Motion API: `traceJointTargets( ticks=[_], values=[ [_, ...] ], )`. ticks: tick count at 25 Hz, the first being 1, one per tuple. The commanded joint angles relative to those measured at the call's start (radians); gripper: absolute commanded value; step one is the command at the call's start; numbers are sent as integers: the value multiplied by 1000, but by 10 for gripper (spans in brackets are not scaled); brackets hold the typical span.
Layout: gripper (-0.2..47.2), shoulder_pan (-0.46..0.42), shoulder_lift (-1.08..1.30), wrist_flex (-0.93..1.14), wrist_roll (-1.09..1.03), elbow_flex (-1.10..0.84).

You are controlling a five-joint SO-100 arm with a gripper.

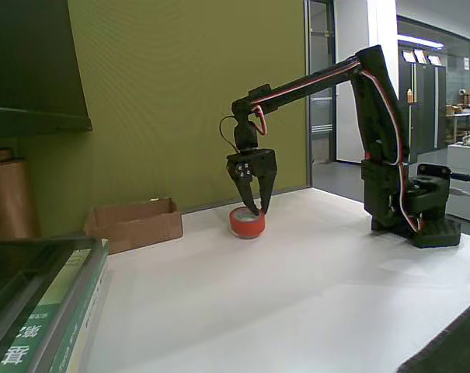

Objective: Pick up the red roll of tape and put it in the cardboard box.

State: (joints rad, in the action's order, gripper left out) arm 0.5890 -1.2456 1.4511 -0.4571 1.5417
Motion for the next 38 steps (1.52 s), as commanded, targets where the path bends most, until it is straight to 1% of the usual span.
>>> traceJointTargets(
  ticks=[1, 12, 21, 29, 38],
  values=[
    [1, -5, -49, 0, -3, -52],
    [1, -11, 25, 9, 26, -368],
    [1, -38, 44, -44, -18, -500],
    [1, -60, 91, -152, -61, -647],
    [1, -95, 170, -370, -132, -701]
  ],
)
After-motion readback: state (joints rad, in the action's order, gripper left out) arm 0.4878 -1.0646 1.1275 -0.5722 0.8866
